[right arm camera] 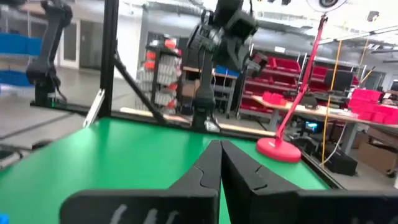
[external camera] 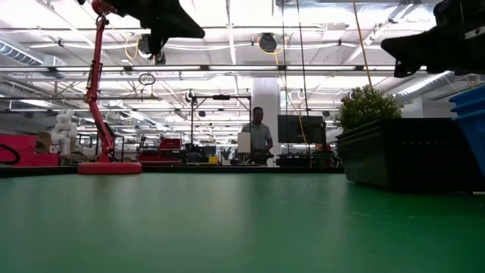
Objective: Stack baskets by color
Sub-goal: Return to Home Position
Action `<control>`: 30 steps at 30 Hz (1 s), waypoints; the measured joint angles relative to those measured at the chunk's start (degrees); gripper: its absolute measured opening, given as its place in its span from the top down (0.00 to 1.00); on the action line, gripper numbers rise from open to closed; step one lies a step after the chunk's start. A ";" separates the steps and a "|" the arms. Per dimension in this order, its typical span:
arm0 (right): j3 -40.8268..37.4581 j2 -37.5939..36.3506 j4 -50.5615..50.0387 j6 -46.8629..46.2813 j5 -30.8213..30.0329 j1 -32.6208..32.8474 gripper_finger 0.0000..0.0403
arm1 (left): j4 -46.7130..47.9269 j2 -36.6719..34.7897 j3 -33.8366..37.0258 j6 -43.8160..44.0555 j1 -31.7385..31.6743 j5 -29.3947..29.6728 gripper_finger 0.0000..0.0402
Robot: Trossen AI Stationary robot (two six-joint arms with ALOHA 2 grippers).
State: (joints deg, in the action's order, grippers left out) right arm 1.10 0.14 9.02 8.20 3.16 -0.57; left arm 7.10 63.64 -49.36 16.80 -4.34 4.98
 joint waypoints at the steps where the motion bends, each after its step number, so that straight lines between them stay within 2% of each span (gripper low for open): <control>1: 0.00 -0.03 -0.74 0.45 0.00 0.00 1.00 | -0.01 -0.20 0.00 0.15 0.00 0.04 1.00; 9: -0.04 0.00 -5.34 2.72 -0.01 -0.65 1.00 | 0.81 -1.53 0.00 -0.69 0.37 0.07 1.00; 21: -0.09 0.17 -6.80 3.44 -0.26 -0.60 1.00 | 3.11 -1.93 0.00 -8.22 0.13 -0.01 1.00; 26: -0.09 0.20 -6.80 3.44 -0.14 -0.60 1.00 | 8.26 -1.91 0.07 -12.00 0.13 -2.36 1.00; 30: -0.09 0.20 -6.78 3.44 -0.13 -0.60 1.00 | 4.87 -3.39 4.76 -13.67 0.14 -5.59 1.00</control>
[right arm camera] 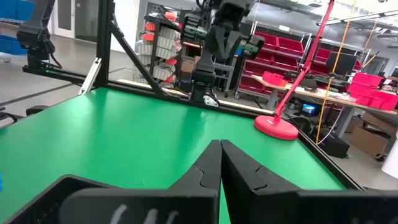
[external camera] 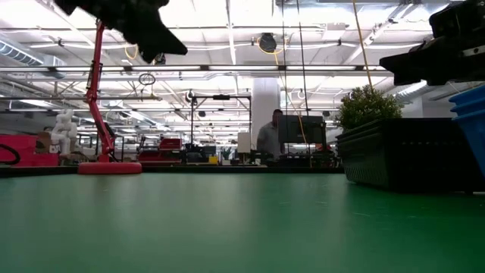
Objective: Stack baskets by color
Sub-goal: Return to Home Position
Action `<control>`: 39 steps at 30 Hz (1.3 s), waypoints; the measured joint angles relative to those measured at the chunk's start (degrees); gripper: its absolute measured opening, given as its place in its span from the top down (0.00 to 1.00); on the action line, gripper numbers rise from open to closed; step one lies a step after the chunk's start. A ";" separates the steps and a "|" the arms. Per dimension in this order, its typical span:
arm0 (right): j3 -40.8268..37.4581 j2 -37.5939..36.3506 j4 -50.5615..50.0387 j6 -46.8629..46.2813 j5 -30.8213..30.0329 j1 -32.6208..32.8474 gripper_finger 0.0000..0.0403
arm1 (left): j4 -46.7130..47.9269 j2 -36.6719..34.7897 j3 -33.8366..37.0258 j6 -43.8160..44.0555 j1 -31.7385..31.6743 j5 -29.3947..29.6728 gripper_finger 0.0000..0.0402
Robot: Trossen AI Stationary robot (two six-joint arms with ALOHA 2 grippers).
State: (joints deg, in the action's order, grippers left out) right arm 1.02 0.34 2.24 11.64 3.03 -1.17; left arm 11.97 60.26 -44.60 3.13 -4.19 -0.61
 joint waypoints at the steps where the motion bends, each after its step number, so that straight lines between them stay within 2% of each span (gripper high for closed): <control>1: 0.00 0.00 0.00 0.00 0.00 0.00 1.00 | -2.12 -0.61 1.92 0.51 0.05 -0.40 1.00; 6: 0.00 0.06 0.00 0.00 0.02 0.00 1.00 | -10.22 -6.02 11.00 4.22 1.99 0.47 1.00; 13: 0.00 0.28 -0.02 0.00 0.02 0.00 1.00 | -10.92 -15.99 20.79 4.90 7.59 8.20 1.00; 22: 0.00 0.31 -0.02 0.00 0.02 0.00 1.00 | -16.44 -27.58 32.99 4.82 14.94 8.82 1.00; 32: 0.00 0.31 -0.02 0.00 0.02 0.00 1.00 | -15.62 -45.99 39.81 1.87 16.34 8.47 1.00; 39: -0.01 0.31 -0.02 0.00 0.02 0.00 1.00 | -7.51 -56.64 40.70 1.02 16.23 8.20 1.00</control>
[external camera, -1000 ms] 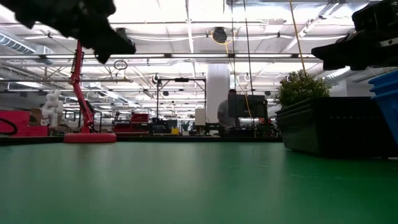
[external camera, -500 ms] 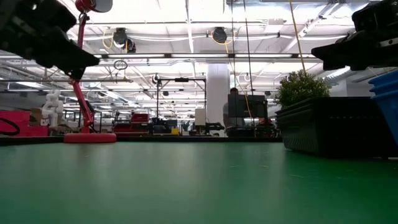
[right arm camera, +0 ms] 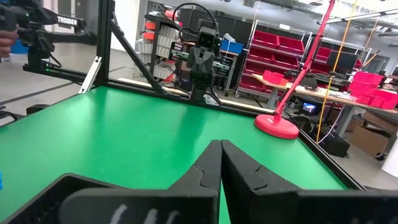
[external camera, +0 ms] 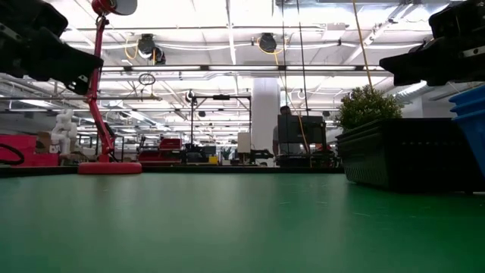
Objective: Stack baskets by color
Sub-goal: Return to Home Position
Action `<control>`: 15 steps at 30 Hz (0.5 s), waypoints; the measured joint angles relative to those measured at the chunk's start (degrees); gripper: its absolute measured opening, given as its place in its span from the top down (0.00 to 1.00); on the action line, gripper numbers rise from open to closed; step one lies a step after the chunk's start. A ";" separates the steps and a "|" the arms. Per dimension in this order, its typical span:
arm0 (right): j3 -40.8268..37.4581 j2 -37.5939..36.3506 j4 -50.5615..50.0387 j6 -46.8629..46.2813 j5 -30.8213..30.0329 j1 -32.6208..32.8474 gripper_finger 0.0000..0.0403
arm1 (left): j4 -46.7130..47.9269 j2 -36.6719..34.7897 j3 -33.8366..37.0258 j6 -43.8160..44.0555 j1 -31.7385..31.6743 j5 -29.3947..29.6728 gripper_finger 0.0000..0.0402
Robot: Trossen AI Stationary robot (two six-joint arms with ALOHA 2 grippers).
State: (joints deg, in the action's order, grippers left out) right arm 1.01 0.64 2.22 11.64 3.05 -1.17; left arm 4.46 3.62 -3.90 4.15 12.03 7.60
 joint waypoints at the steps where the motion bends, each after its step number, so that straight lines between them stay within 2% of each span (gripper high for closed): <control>1: 0.01 0.00 0.00 0.00 0.00 0.00 1.00 | 1.12 -1.34 0.03 0.00 0.00 0.00 1.00; 3: 0.01 0.00 0.00 0.00 0.00 0.00 1.00 | 2.33 -3.59 0.04 -0.30 0.00 0.01 1.00; 15: 0.01 0.02 0.00 -0.01 0.01 0.02 1.00 | 0.69 -3.50 0.79 -4.28 -0.07 -0.03 1.00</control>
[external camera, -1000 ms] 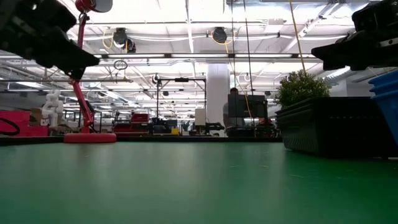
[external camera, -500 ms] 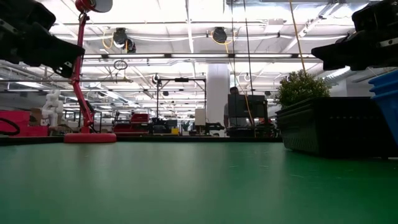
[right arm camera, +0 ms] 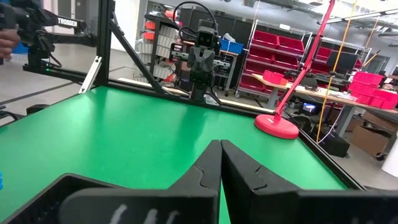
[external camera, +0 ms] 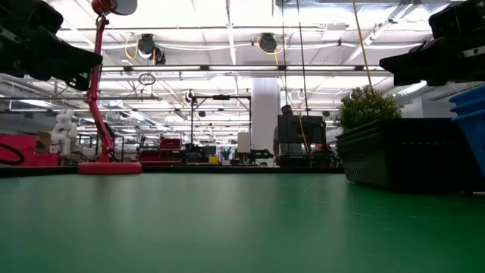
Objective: Stack baskets by color
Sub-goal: Return to Home Position
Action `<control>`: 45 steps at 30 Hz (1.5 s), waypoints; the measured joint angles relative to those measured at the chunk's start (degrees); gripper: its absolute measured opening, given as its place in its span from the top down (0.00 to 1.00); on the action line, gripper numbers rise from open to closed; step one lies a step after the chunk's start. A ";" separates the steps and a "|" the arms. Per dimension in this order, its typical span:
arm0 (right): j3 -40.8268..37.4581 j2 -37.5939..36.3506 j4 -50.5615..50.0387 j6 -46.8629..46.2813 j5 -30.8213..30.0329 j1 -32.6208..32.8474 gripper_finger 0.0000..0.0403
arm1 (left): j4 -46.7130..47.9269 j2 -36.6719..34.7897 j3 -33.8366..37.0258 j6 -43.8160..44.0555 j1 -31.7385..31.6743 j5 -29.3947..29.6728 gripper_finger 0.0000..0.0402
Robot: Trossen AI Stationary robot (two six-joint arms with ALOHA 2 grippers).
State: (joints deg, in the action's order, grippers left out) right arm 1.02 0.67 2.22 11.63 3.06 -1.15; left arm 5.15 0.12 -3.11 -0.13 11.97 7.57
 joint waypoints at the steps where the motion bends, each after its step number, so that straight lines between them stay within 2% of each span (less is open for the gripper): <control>1: 0.00 0.00 0.00 -0.01 0.01 -0.01 1.00 | -0.07 0.01 0.02 -0.37 -0.09 -0.05 1.00; 17: 0.00 0.00 0.00 0.00 0.01 0.00 1.00 | -2.22 0.02 1.09 -2.36 -6.19 -7.75 1.00; 31: 0.00 0.00 0.02 0.00 0.01 0.00 1.00 | -2.19 0.02 1.13 -3.68 -7.06 -9.06 0.99; 37: 0.00 0.00 0.02 0.01 0.00 0.00 1.00 | -2.23 0.02 1.13 -5.21 -7.08 -9.04 0.95; 45: -0.01 0.00 0.02 0.00 0.01 0.00 1.00 | -2.25 0.02 1.13 -4.06 -7.06 -9.04 0.94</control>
State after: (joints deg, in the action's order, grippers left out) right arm 1.01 0.67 2.24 11.63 3.07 -1.15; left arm 2.90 0.14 -1.98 -4.19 4.91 -1.48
